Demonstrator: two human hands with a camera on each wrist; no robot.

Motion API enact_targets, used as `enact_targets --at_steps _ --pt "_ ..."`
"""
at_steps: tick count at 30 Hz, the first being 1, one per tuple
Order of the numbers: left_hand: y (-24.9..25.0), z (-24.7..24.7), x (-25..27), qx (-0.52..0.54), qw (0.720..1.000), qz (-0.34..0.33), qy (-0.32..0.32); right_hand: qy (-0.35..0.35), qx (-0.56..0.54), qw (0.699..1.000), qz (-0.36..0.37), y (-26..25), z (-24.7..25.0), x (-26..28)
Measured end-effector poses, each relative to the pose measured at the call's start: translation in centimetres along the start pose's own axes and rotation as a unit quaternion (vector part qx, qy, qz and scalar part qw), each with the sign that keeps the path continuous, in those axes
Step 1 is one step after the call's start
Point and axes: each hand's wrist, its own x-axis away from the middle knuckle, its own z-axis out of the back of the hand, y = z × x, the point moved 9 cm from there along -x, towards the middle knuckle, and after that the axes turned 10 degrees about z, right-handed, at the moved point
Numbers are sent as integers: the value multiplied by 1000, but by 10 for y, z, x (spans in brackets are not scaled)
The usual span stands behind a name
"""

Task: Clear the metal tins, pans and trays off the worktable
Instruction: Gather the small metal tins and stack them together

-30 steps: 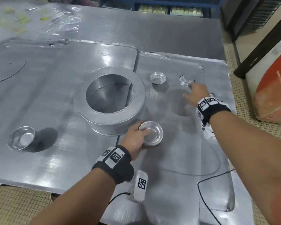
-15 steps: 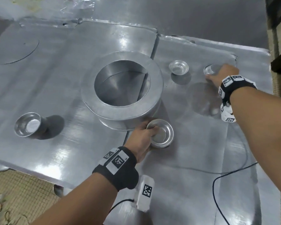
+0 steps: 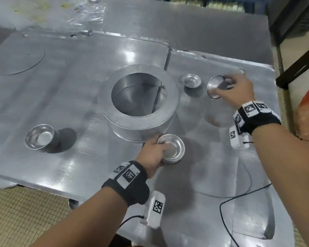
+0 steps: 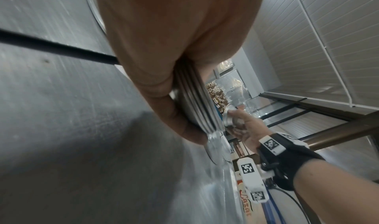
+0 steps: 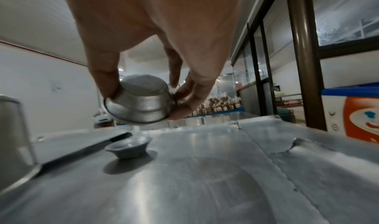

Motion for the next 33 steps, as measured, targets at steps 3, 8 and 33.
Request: enact_targets --at_steps 3,8,33 --pt "0 3 9 4 1000 6 -13 -10 -63 997 34 -38 6 47" --pt "0 3 18 9 1000 16 -22 -77 -189 974 100 -81 -9 134" --pt "4 11 12 -67 996 -30 -47 -200 -79 976 26 -38 -75 142"
